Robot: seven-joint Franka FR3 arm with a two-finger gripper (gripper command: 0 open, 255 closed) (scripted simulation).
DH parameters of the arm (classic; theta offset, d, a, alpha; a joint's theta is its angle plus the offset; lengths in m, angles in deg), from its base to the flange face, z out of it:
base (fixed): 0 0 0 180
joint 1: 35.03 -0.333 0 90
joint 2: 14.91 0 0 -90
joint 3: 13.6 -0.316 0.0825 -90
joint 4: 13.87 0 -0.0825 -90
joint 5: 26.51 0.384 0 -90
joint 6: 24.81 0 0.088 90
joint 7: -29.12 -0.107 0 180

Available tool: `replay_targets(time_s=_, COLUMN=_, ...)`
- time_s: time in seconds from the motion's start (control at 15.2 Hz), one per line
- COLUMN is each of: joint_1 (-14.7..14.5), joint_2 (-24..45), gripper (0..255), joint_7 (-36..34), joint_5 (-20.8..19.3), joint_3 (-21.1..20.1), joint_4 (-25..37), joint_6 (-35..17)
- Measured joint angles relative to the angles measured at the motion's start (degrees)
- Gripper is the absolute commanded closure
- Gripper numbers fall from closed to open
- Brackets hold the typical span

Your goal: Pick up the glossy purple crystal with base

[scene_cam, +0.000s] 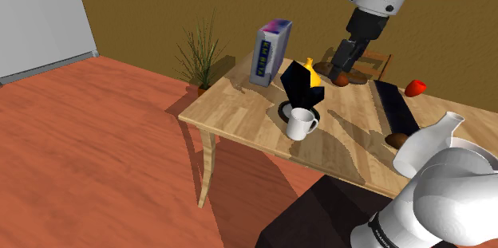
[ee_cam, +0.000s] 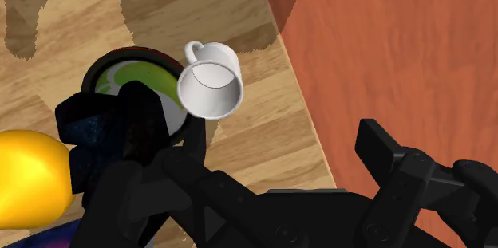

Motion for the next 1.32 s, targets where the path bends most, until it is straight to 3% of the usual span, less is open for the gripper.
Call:
replay_targets(time_s=0.2, joint_1=-0.12, joint_2=2.44, gripper=0, joint_7=3.11, joint_5=-0.63, joint_3=2.18, joint_4=1.12, joint_6=0.53)
replay_targets(time_s=0.53, joint_1=-0.85, joint_2=13.93, gripper=0, joint_7=15.51, joint_5=-2.42, joint_3=9.76, joint_4=8.06, joint_6=3.42)
replay_targets(time_s=0.99, joint_1=-1.29, joint_2=33.78, gripper=0, joint_7=34.54, joint_5=-3.03, joint_3=18.52, joint_4=21.65, joint_6=8.76)
replay_targets(time_s=1.32, joint_1=0.15, joint_2=49.43, gripper=0, joint_7=47.75, joint_5=-2.36, joint_3=21.67, joint_4=33.4, joint_6=13.41)
